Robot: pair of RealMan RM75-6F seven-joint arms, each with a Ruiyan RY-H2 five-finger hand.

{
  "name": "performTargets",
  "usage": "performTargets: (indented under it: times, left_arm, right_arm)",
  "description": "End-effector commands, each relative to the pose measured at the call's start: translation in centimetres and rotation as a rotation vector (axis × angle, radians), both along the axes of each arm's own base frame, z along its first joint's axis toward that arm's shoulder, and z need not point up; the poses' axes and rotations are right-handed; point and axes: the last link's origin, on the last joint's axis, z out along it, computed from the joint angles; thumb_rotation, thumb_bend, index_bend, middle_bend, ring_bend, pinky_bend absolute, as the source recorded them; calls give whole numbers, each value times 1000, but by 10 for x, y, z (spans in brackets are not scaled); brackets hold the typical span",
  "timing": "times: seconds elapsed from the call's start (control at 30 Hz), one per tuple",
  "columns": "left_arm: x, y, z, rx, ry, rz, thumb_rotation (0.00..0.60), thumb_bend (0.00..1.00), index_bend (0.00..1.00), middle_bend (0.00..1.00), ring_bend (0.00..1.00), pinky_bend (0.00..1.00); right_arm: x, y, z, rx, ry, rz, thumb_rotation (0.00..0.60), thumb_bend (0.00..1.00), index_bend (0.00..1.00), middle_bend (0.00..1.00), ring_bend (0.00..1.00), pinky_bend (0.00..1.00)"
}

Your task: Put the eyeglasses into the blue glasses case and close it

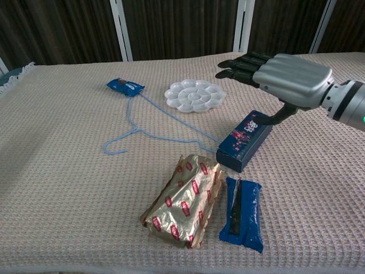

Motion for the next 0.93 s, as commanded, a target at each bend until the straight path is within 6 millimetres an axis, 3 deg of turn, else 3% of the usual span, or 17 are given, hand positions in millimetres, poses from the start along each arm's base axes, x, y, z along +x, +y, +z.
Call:
performTargets:
  times: [0.03, 0.2, 0.37, 0.53, 0.67, 0.93]
  left_arm:
    - [1, 0, 0, 11, -5, -28, 600, 427, 0, 0, 8, 166]
    - [3, 0, -4, 5, -3, -57, 600, 427, 0, 0, 1, 158]
    - [6, 1, -11, -12, 13, -98, 600, 427, 0, 0, 0, 148]
    - [5, 3, -16, -23, 27, -89, 600, 425, 0, 0, 0, 139]
    - [7, 5, -18, -32, 28, -91, 600, 425, 0, 0, 0, 137]
    - [8, 3, -19, -49, 29, -95, 600, 424, 0, 0, 0, 136]
  right_arm:
    - [-21, 40, 45, -101, -50, -109, 600, 402, 143, 3, 0, 0]
    - [-50, 105, 87, -131, -24, -386, 600, 368, 65, 0, 0, 0]
    - [-84, 146, 108, -121, 0, -615, 600, 363, 30, 0, 0, 0]
    - [-103, 165, 119, -153, -92, -681, 600, 358, 8, 0, 0, 0]
    - [-102, 164, 129, -193, -142, -629, 600, 344, 0, 0, 0, 0]
    - [-106, 165, 126, -177, -113, -647, 600, 344, 0, 0, 0, 0]
